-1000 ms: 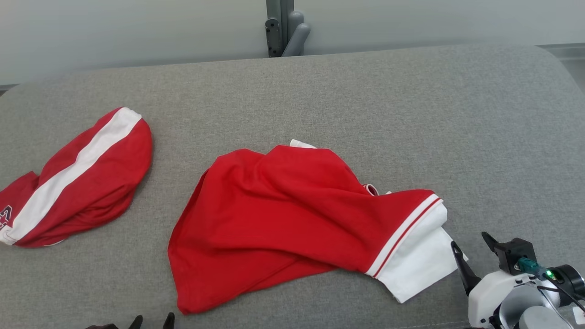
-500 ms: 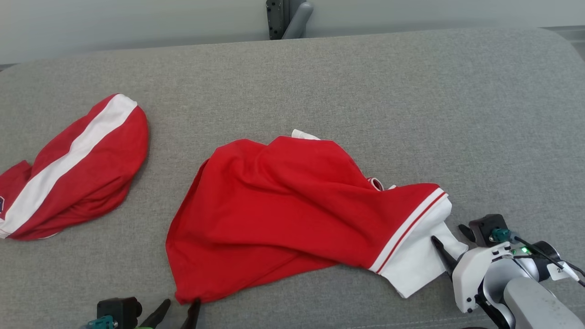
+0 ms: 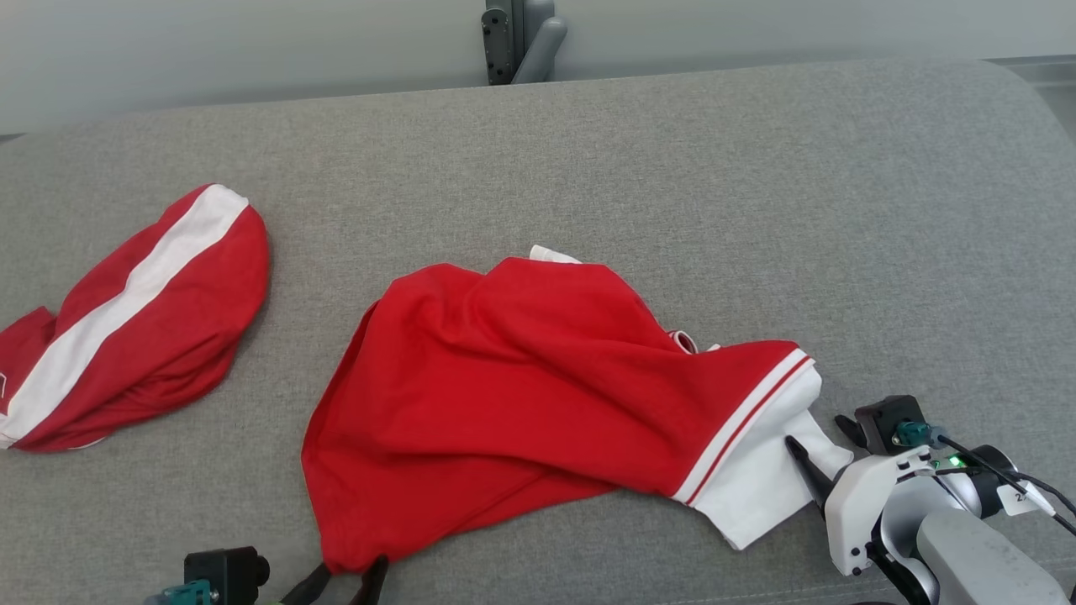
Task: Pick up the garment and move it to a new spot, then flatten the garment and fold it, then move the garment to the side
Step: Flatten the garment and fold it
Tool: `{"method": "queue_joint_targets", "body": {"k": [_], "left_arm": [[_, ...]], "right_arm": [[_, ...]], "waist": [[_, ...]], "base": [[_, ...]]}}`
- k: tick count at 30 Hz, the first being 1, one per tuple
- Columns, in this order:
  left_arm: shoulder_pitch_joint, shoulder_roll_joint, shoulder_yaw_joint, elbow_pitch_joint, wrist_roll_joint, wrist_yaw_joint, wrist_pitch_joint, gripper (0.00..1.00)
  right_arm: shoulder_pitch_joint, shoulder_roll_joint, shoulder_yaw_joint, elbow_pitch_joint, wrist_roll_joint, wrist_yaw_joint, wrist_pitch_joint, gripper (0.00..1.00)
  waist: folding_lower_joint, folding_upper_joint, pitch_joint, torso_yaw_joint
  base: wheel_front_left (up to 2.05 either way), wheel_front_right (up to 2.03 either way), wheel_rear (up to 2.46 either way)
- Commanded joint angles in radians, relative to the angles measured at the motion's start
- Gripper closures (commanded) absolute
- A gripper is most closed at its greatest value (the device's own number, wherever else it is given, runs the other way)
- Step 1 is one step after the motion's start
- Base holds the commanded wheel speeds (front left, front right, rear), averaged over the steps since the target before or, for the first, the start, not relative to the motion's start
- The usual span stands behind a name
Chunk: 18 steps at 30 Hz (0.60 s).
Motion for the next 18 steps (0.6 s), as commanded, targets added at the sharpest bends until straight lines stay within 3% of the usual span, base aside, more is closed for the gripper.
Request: {"method": "queue_joint_targets", "body": {"k": [1, 9, 10, 11, 12, 13, 18], "left_arm": [[-0.016, -0.005, -0.006, 0.008, -0.013, 0.002, 0.0, 0.0], [-0.054, -0.009, -0.033, 0.075, -0.044, 0.002, -0.021, 0.0], [-0.058, -0.01, -0.038, 0.084, -0.047, 0.002, -0.022, 0.24], [-0.061, -0.009, -0.044, 0.092, -0.048, 0.002, -0.019, 0.66], [-0.065, -0.007, -0.048, 0.095, -0.052, 0.002, -0.02, 1.0], [-0.069, -0.005, -0.055, 0.1, -0.058, 0.002, -0.017, 1.0], [-0.075, 0.022, -0.087, 0.087, -0.087, 0.002, -0.004, 1.0]], "right_arm": [[0.037, 0.013, 0.032, 0.044, 0.008, 0.001, 0.019, 0.0], [0.021, 0.017, 0.088, 0.069, 0.044, 0.002, 0.011, 0.0], [0.02, 0.018, 0.105, 0.065, 0.053, 0.003, 0.011, 0.14], [0.02, 0.019, 0.116, 0.057, 0.068, 0.005, 0.006, 0.65], [0.019, 0.019, 0.127, 0.05, 0.083, 0.006, 0.008, 0.9], [0.015, 0.014, 0.146, 0.043, 0.093, 0.006, 0.017, 1.0], [0.0, -0.017, 0.177, -0.025, 0.212, 0.004, 0.024, 1.0]], "waist": [[0.0, 0.0, -0.002, -0.003], [0.0, 0.0, 0.002, -0.01], [0.0, 0.0, 0.002, -0.01], [0.0, 0.0, 0.002, -0.011], [0.0, 0.0, 0.004, -0.012], [0.0, 0.0, 0.006, -0.013], [0.0, 0.0, 0.017, -0.02]], "base": [[0.0, 0.0, 0.0], [0.0, 0.0, 0.0], [0.0, 0.0, 0.0], [0.0, 0.0, 0.0], [0.0, 0.0, 0.0], [0.0, 0.0, 0.0], [0.0, 0.0, 0.0]]}}
